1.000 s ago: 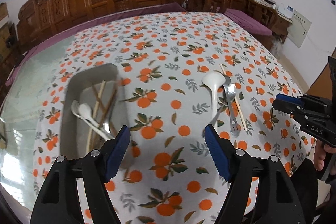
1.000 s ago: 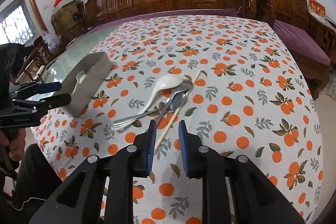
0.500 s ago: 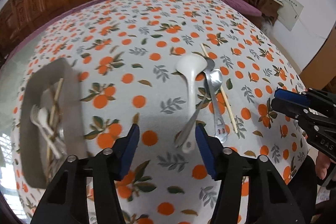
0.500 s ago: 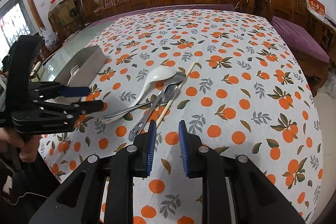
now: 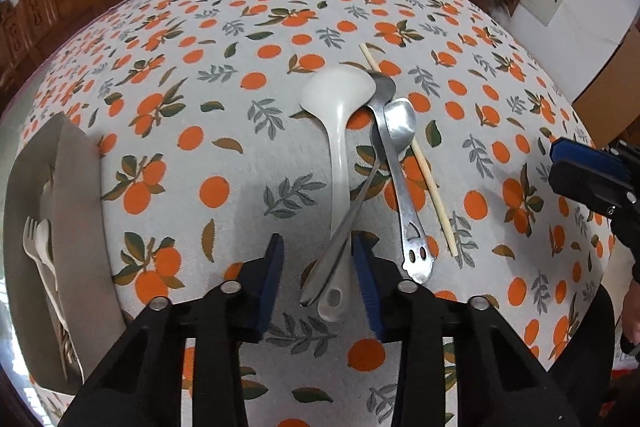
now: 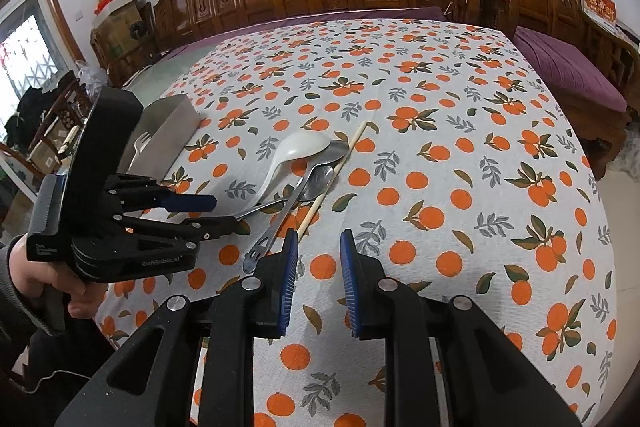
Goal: Organize utensils
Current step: 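Move the left gripper to the pile and grasp a metal spoon, then grasp a second metal spoon by its handle with the right gripper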
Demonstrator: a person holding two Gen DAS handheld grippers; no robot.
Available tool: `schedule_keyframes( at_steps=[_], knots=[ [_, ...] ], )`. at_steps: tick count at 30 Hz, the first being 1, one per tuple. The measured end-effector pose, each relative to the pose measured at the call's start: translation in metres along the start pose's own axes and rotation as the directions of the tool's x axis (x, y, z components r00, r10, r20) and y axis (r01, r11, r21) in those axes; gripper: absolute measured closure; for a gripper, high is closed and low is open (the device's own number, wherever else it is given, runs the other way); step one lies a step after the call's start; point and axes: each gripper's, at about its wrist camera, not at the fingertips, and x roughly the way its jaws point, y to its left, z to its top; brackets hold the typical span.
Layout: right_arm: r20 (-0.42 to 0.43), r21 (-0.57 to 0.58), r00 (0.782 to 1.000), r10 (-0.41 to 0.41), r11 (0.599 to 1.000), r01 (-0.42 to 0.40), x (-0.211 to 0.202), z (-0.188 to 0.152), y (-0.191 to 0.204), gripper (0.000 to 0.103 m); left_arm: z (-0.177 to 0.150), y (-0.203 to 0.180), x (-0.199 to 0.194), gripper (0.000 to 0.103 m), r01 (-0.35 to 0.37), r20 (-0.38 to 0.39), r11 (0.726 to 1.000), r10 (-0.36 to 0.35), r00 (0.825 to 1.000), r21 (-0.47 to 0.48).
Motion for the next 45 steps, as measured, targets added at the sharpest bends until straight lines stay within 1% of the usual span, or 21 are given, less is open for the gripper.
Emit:
schedule_keyframes(
  at_steps=[5,6,7,11,12,14,15,17,18,21,27,32,37,42,43,45],
  knots=[
    [0.0,-0.001,1.0,0.001,1.0,-0.001,0.0,0.0,0.0,0.079,0.0,-0.002,0.001,0.079,0.0,-0.007,1.0,0.0,1.0,0.008],
    [-0.001,-0.002,1.0,0.0,1.0,0.0,0.0,0.0,0.0,0.079,0.0,-0.003,0.001,0.084,0.002,-0.009,1.0,-0.002,1.0,0.011],
    [-0.001,-0.003,1.0,0.0,1.0,0.0,0.0,0.0,0.0,0.079,0.0,-0.004,0.001,0.086,0.001,-0.009,1.0,-0.001,1.0,0.013],
    [-0.001,-0.005,1.0,0.0,1.0,0.0,0.001,0.0,0.001,0.079,-0.003,-0.007,-0.003,0.089,0.017,-0.007,0.999,-0.017,1.0,0.028],
    [-0.002,-0.006,1.0,0.001,1.0,-0.001,0.001,0.0,0.001,0.079,-0.004,-0.008,-0.005,0.091,0.019,-0.005,0.999,-0.019,1.0,0.031],
    [-0.003,-0.009,1.0,0.0,1.0,0.0,0.001,-0.001,0.003,0.079,-0.008,-0.01,-0.012,0.094,0.028,0.009,0.999,-0.028,1.0,0.037],
    [-0.003,-0.008,1.0,0.001,1.0,-0.001,0.001,-0.001,0.003,0.079,-0.011,-0.011,-0.016,0.095,0.021,0.015,0.999,-0.022,1.0,0.042],
    [-0.004,-0.011,1.0,0.0,1.0,-0.001,0.002,-0.001,0.004,0.079,-0.017,-0.013,-0.021,0.095,-0.002,0.022,0.999,0.0,1.0,0.053],
    [-0.005,-0.012,1.0,0.001,1.0,-0.001,0.002,-0.001,0.004,0.079,-0.02,-0.013,-0.024,0.095,-0.002,0.028,0.999,0.0,1.0,0.054],
    [-0.009,-0.015,1.0,0.002,1.0,-0.003,0.003,-0.002,0.006,0.079,-0.027,-0.009,-0.032,0.095,0.007,0.036,0.999,-0.009,0.999,0.04],
    [-0.027,-0.031,1.0,0.005,1.0,-0.005,0.01,-0.006,0.012,0.079,-0.04,0.003,-0.057,0.095,0.038,0.09,0.999,-0.038,0.995,-0.002],
    [-0.046,-0.033,0.999,0.011,0.999,-0.012,0.021,-0.008,0.019,0.079,-0.043,0.009,-0.074,0.095,0.046,0.127,0.999,-0.044,0.991,-0.014],
    [-0.043,-0.032,0.999,0.031,0.999,-0.033,0.034,0.001,0.033,0.079,-0.044,0.016,-0.094,0.095,0.046,0.169,0.999,-0.041,0.985,-0.023],
    [-0.053,-0.007,0.998,0.043,0.999,-0.043,0.058,0.018,0.041,0.079,-0.046,0.027,-0.109,0.095,0.035,0.196,0.999,-0.028,0.98,-0.035],
    [-0.058,-0.003,0.997,0.041,0.999,-0.042,0.065,0.022,0.043,0.078,-0.046,0.029,-0.112,0.095,0.029,0.201,0.999,-0.021,0.979,-0.037],
    [-0.063,0.005,0.998,0.031,1.0,-0.031,0.075,0.027,0.045,0.073,-0.046,0.033,-0.116,0.095,0.022,0.213,0.999,-0.013,0.977,-0.044]
  ],
)
